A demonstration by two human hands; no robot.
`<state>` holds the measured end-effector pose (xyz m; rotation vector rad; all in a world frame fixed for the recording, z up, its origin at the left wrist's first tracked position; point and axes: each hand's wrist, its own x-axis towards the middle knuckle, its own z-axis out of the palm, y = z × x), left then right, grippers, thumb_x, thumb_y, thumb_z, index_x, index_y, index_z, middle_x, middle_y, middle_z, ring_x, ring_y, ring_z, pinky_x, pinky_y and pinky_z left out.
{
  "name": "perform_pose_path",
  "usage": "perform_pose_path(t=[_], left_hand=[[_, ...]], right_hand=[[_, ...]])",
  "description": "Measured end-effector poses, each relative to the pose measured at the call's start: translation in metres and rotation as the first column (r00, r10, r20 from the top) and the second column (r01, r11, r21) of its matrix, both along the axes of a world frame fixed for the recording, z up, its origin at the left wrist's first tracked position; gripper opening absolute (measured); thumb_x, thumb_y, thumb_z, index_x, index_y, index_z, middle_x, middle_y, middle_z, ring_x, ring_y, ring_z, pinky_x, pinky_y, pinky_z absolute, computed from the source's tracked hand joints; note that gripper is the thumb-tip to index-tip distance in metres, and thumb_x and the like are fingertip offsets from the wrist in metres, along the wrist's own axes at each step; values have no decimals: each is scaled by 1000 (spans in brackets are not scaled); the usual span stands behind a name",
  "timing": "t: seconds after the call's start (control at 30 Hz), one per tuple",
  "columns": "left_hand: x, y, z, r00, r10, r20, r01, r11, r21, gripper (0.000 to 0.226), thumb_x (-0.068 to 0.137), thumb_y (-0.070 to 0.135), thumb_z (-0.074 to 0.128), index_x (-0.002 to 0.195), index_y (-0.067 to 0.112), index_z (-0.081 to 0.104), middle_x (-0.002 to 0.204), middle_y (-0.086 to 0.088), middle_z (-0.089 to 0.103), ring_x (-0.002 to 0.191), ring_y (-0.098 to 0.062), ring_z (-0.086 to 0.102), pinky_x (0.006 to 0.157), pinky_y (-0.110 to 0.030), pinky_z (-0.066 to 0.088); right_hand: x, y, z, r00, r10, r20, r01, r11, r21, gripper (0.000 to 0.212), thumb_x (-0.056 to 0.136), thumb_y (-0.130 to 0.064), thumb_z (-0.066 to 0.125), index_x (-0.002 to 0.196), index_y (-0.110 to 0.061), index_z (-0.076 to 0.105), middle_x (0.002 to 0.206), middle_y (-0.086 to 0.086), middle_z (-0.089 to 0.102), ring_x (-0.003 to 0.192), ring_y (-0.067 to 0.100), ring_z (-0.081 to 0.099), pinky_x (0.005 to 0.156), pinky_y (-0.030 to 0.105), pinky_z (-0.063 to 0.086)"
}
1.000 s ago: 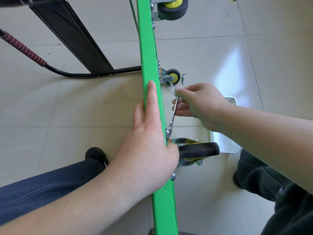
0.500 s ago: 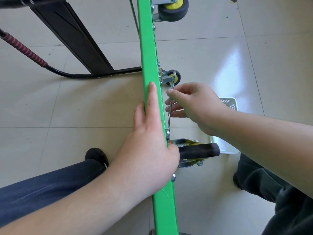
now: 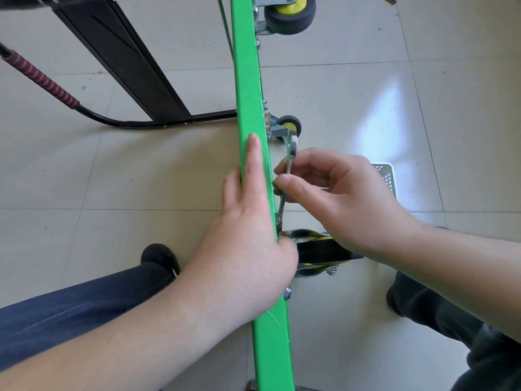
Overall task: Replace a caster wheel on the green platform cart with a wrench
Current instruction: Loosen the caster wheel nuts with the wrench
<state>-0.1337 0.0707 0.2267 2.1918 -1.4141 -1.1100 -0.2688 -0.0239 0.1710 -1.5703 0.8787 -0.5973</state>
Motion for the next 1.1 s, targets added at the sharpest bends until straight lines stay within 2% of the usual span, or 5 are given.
perform_pose_path(t=[0.17, 0.4, 0.7, 0.9, 1.1], left_hand=[[0, 0, -1, 1000, -1, -7, 1, 1000, -15, 119, 88, 14, 60, 144, 62, -33, 157, 31, 5, 100, -16, 65, 75, -38, 58], [0, 0, -1, 1000, -7, 0, 7, 1000, -3, 119, 88, 16, 61, 144, 62, -34, 155, 33, 4, 95, -14, 65, 71, -31, 57], [0, -1, 1, 1000, -3, -2, 3, 1000, 13, 118, 91, 19, 61, 143, 61, -37, 161, 30, 4, 97, -19, 66, 78, -39, 58], [0, 1, -1, 1000, -24, 11, 24, 999, 23, 120, 92, 18, 61, 141, 63, -39, 154, 36, 3, 77, -8, 64, 50, -17, 45], [0, 0, -1, 1000, -7, 13, 7, 1000, 12, 120, 90, 18, 63, 142, 63, -36, 156, 34, 5, 81, -11, 64, 63, -24, 49]], right_hand=[[-9, 9, 0, 999, 32, 41, -31, 999, -31, 15, 94, -19, 73, 107, -10, 74, 98, 3, 75, 99, 18, 73, 89, 35, 61], [1, -5, 6, 999, -29, 31, 31, 998, -59, 15, 93, -26, 73, 103, -14, 73, 94, 3, 77, 95, 21, 75, 88, 48, 61], [12, -50, -1, 923, -380, -61, 367, 823, 433, 15, 100, -18, 67, 97, -3, 69, 90, 17, 70, 74, 26, 72, 68, 29, 62], [15, -54, -29, 914, -368, -174, 399, 727, 559, 21, 100, -17, 66, 98, 4, 67, 85, 18, 68, 63, 25, 73, 68, 35, 64], [20, -57, -33, 931, -318, -181, 360, 709, 606, 21, 101, -17, 65, 104, 4, 64, 69, 11, 70, 60, 26, 73, 70, 37, 64]])
